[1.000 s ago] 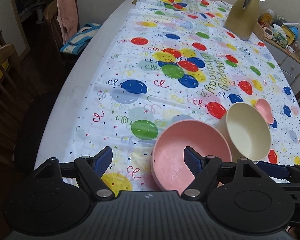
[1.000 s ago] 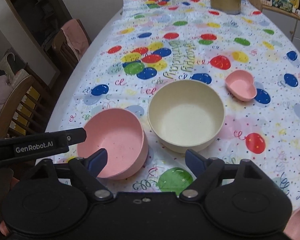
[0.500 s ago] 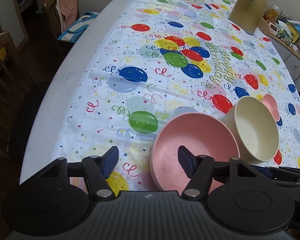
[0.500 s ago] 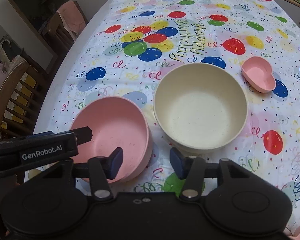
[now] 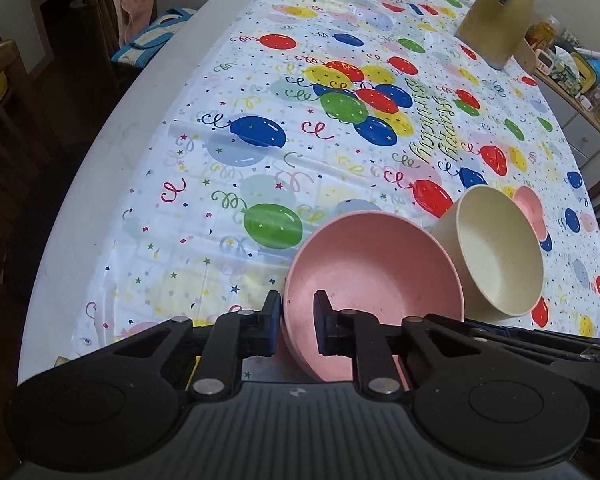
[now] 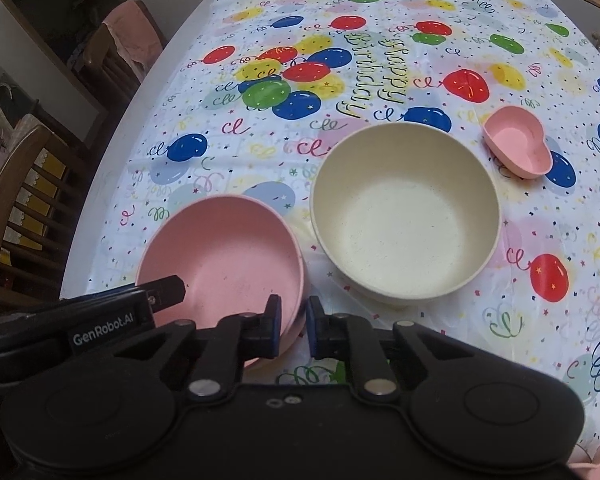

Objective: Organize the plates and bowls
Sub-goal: 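Carry the pink bowl with both grippers over the pink bear plate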

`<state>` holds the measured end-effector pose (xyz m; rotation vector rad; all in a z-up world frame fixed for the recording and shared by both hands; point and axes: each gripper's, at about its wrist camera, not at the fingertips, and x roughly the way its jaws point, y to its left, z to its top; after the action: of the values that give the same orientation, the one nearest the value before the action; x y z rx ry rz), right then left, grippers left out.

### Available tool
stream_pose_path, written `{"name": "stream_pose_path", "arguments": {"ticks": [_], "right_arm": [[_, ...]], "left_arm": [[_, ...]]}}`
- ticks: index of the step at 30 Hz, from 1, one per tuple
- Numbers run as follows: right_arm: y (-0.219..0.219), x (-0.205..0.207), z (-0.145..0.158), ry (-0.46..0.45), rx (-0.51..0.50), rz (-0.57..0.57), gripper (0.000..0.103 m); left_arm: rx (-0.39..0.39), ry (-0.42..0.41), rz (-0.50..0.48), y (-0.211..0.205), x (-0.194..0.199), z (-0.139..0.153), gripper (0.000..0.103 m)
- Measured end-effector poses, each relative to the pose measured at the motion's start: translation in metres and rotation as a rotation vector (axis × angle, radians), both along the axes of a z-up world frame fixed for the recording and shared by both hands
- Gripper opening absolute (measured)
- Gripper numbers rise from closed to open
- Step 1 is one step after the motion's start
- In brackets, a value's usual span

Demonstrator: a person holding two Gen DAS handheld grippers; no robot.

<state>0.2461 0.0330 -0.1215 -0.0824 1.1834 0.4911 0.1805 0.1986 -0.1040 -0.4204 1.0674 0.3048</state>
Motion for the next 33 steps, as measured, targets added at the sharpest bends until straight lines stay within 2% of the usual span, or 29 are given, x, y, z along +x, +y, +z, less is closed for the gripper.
{"name": "stream_pose_path", "arguments": {"ticks": [9,20,27,33], "right_arm": [[-0.002,-0.013,0.009,-0.011,-0.005,0.005,0.010],[-0.018,-0.056,0.039,-0.012,0.007,0.016,0.010],[-0.029,-0.096,0.044,-0.004,0.011,0.020,0.010],[-0.037,-0.126,0.034,0.024,0.004,0.025,0.010]], "left_arm": [[0.005,-0.008,-0.028,-0.006,-0.022,0.019,0.016],[-0.019,-0.011,-0.091,-0.018,-0.076,0.043,0.016],[-0.027,0.012,-0.102,-0.026,-0.116,0.040,0.016],[-0.016,0.026,-0.112,-0.035,-0.145,0.037,0.016]]}}
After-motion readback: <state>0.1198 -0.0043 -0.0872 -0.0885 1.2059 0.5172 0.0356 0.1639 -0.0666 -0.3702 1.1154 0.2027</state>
